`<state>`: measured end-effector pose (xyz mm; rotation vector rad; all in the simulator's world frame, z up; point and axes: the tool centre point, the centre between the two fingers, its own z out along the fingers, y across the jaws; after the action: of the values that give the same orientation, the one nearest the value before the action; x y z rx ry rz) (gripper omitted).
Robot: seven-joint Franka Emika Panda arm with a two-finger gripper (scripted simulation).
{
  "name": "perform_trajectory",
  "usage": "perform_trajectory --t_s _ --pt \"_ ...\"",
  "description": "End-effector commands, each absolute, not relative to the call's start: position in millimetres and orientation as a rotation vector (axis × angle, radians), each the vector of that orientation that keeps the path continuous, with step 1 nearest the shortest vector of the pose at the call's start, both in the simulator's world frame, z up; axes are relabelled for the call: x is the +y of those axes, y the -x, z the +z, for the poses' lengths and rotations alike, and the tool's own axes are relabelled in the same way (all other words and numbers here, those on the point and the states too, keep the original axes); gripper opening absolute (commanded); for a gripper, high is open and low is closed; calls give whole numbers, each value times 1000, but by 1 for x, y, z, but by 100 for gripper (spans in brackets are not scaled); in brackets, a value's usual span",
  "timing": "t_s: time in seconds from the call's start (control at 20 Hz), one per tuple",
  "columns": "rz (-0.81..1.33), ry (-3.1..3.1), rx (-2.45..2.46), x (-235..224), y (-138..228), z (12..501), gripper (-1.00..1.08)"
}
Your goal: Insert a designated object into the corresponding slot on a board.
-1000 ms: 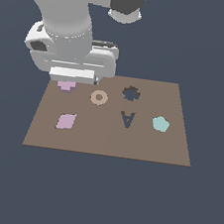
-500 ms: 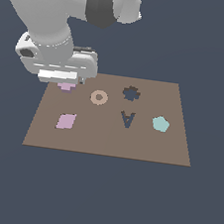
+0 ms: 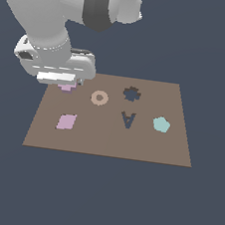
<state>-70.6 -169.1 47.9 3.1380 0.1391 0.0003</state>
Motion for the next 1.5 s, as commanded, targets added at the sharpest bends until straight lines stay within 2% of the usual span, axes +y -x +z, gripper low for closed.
perform_trajectory --t_s 0.0,0.3,0.35,1.45 --pt "-1 -3138 140 -169 71 42 100" --pt "0 -3138 142 -169 71 30 100" --pt "0 -3138 142 -169 71 30 -100" --pt "1 -3125 312 -167 58 31 -100"
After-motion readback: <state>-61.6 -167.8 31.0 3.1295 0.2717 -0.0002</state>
